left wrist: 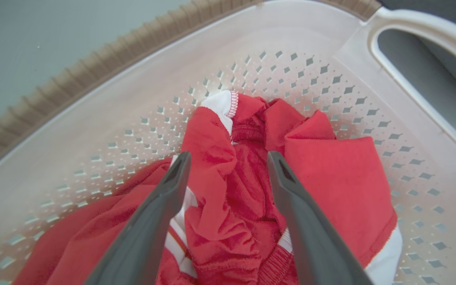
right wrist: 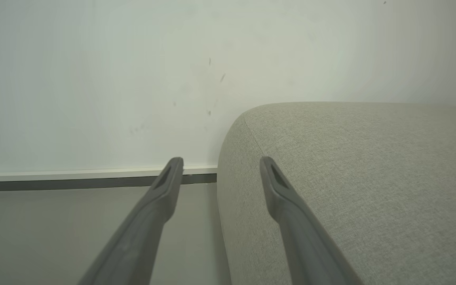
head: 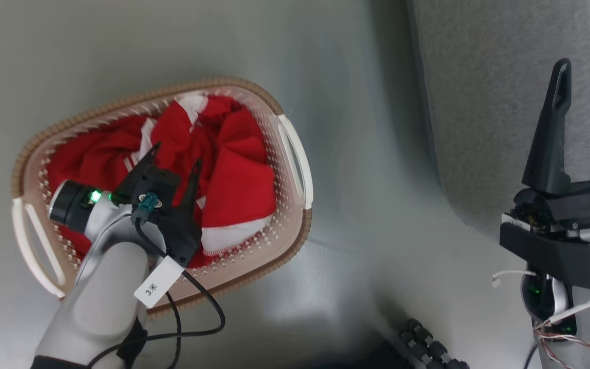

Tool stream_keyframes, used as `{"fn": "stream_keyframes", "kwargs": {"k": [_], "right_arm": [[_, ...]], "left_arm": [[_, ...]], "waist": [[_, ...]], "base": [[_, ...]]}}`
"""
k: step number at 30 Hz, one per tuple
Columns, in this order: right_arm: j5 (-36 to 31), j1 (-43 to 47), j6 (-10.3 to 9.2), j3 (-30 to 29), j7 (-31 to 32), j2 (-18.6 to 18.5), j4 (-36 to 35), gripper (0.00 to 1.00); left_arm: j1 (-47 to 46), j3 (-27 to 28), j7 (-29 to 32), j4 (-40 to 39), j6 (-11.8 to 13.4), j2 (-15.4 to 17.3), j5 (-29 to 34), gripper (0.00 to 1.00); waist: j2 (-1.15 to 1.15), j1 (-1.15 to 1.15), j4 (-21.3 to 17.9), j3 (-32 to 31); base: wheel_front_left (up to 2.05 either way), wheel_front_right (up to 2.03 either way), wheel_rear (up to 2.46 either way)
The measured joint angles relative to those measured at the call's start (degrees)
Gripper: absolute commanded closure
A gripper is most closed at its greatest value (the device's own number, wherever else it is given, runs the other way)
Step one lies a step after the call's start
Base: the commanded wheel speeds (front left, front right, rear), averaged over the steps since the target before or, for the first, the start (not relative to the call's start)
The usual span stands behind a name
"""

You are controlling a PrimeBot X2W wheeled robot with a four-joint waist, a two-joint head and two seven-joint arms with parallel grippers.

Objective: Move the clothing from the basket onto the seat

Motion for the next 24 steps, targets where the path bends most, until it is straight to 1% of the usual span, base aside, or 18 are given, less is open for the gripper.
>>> {"fn": "stream_keyframes", "kwargs": {"k": [2,7,17,19,21,22,23,24], "right_arm": [[-0.01,-0.76,0.0,0.03,0.0,0.38,0.22,0.0],[-0.07,-1.06,0.01,0.02,0.0,0.65,0.7,0.0],[-0.35,-1.83,0.36,0.4,0.0,1.33,1.52,0.0],[-0.35,-1.87,0.6,0.65,0.0,1.55,1.72,0.0],[-0.35,-1.9,0.67,0.62,0.0,1.59,1.82,0.0],[-0.35,-1.91,0.81,0.63,0.0,1.61,1.93,0.0],[-0.36,-1.91,0.93,0.59,0.0,1.61,2.02,0.0],[-0.41,-1.91,0.99,0.49,0.0,1.63,2.07,0.0]], "left_arm": [[-0.86,-0.02,-0.33,1.52,0.31,0.23,0.71,0.0],[-2.88,0.25,-0.83,3.98,1.88,1.02,1.24,0.0],[-4.98,1.12,-1.46,8.47,4.82,1.19,2.05,0.0],[-5.69,1.27,-1.46,8.91,4.86,1.37,2.07,0.0],[-6.42,1.2,-1.45,9.93,5.31,1.35,2.08,0.11],[-6.58,1.2,-1.45,10.22,5.32,1.34,2.09,0.29],[-6.69,1.15,-1.44,10.58,5.33,1.31,2.12,0.52],[-6.83,1.02,-1.38,11.11,5.33,1.2,2.27,0.62]], "waist": [[0.0,-0.01,-0.29,2.1],[-0.01,-0.01,-0.72,4.41],[-0.01,-0.02,-1.43,5.28],[-0.01,-0.02,-1.7,5.38],[-0.01,-0.02,-2.0,5.49],[-0.01,-0.02,-2.15,5.55],[-0.01,-0.02,-2.3,5.61],[-0.01,-0.02,-2.43,5.65]], "base": [[0.0,0.0,0.0],[0.0,0.0,0.0],[0.0,0.0,0.0],[0.0,0.0,0.0],[0.0,0.0,0.0],[0.0,0.0,0.0],[0.0,0.0,0.0],[0.0,0.0,0.0]]}}
